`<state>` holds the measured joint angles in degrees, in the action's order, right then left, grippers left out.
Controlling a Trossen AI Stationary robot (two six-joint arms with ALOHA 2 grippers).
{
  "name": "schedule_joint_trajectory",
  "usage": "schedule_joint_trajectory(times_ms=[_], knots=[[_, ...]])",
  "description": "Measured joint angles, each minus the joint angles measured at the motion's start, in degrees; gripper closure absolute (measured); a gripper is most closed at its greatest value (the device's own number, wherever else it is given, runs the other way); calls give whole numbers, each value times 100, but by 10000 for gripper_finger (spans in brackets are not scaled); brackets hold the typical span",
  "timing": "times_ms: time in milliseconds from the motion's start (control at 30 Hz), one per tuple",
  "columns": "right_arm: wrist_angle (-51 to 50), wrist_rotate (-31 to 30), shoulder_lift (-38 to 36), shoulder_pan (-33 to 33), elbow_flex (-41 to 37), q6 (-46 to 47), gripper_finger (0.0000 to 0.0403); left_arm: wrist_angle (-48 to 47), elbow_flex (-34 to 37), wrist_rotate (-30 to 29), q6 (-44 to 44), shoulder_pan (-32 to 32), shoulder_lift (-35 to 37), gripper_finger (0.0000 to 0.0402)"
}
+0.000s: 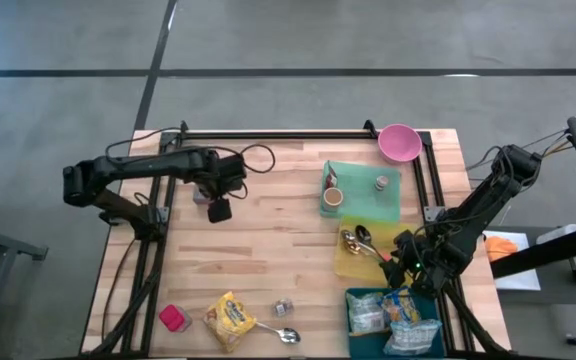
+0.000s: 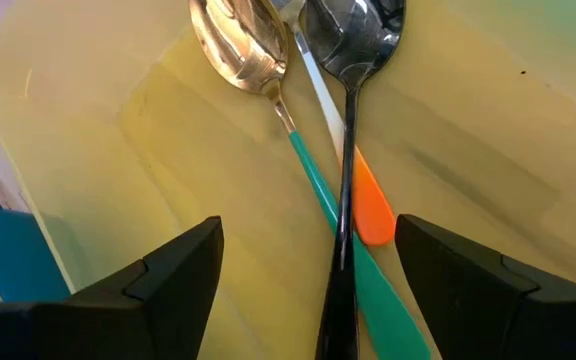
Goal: Pick & Place Food Item
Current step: Put the top red seasoning can into the green bin
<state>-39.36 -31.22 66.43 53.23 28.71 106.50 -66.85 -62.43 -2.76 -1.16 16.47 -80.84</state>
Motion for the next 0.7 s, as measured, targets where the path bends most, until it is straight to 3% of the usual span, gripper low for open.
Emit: schedule_joint_trajectory(times_ms=[300,567,700], knots=[[-8,0,0,0,0,-129,112,-159,0,722,258,-219,540,151],[-10,4,0,0,0,-129,112,-73,147,-416,249,-289,1008,151],[-8,19,0,0,0,-189,112,-24,349,-627,268,-286,1088,151]])
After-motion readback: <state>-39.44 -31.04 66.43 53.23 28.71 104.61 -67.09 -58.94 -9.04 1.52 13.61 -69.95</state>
